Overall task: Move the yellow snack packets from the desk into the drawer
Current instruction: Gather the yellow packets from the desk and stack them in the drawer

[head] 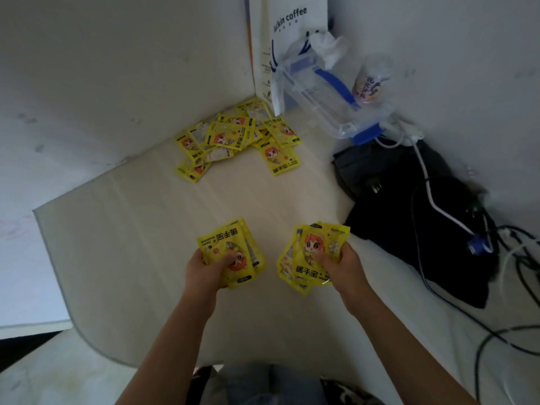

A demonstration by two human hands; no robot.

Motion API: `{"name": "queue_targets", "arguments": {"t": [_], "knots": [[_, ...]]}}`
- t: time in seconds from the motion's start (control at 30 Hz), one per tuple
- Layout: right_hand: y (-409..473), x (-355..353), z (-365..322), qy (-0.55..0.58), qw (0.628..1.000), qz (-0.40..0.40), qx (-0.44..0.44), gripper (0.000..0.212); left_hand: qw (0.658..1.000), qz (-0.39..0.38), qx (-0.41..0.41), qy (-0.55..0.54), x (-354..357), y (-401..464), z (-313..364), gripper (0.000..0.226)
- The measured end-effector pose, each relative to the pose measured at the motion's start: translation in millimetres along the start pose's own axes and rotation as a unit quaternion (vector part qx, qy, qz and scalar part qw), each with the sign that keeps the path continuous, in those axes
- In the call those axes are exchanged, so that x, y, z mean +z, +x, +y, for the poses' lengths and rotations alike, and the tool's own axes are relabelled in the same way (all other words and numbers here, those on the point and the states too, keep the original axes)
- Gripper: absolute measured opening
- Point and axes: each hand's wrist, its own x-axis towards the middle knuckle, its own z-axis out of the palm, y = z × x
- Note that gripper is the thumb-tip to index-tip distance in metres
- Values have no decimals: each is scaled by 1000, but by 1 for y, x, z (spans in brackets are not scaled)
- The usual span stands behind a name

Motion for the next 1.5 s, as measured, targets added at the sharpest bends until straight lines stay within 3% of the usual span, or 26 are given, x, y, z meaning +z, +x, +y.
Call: {"name": "queue_targets", "arguments": {"t": [0.33, 0.67, 0.83, 1.13, 1.27, 1.37, 1.5], "knots": [[-83, -22, 50, 1, 1000, 10, 18, 22, 998, -30, -2, 55, -13, -57, -55, 31], [-189, -10, 109, 7, 992, 118, 46, 26, 980, -142, 14, 140, -52, -94, -88, 32], [-254, 11, 143, 64, 982, 176, 5, 27, 968, -188, 19, 168, -86, -120, -105, 34], [-372, 13, 202, 155, 950, 272, 1, 28, 915, -316, 29, 250, -102, -181, -153, 34], [-418, -3, 228, 193, 928, 319, 6, 28, 890, -359, 21, 280, -90, -210, -178, 45], [-450, -17, 249, 218, 911, 350, 18, 32, 878, -372, 17, 300, -75, -238, -199, 54], [-499, -46, 281, 244, 891, 382, 22, 31, 863, -393, 22, 316, -53, -283, -235, 51]]}}
